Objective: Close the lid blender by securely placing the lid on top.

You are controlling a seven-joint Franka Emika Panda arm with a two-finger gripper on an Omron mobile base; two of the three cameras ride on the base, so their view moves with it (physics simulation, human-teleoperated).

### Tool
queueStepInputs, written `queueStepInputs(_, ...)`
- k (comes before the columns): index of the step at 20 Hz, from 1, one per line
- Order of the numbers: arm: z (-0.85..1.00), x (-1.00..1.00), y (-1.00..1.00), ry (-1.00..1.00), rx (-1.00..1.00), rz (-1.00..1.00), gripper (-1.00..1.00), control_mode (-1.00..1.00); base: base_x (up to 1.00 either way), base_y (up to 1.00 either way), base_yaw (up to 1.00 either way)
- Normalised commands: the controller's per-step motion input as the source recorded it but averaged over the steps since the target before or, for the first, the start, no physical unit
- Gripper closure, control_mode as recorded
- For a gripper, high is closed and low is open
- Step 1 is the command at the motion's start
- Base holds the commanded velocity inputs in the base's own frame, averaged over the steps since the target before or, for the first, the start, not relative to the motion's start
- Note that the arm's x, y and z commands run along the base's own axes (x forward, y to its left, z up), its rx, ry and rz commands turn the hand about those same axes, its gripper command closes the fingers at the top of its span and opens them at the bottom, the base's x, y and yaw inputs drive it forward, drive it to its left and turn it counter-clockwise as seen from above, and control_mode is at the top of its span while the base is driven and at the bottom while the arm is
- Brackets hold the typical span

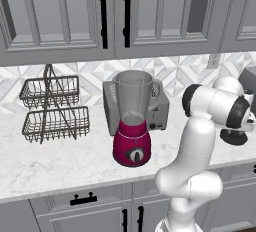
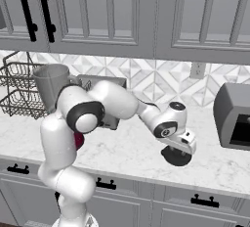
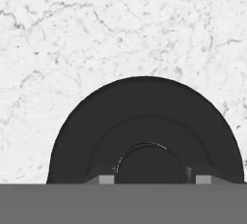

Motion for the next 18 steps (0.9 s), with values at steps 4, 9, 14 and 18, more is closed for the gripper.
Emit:
queueStepInputs(4, 0.23, -0.15, 0.57, 0.00, 0.00, 0.00, 1.00, -1.00, 0.00, 0.00, 0.00)
queueStepInputs(9, 1.00, -0.55, 0.65, -0.04, 0.00, 0.00, 1.00, -1.00, 0.00, 0.00, 0.00)
queueStepInputs(14, 1.00, -0.39, 0.92, -0.01, 0.00, 0.00, 1.00, -1.00, 0.00, 0.00, 0.00)
queueStepInputs(18, 1.00, -0.19, 0.97, 0.00, 0.00, 0.00, 1.00, -1.00, 0.00, 0.00, 0.00)
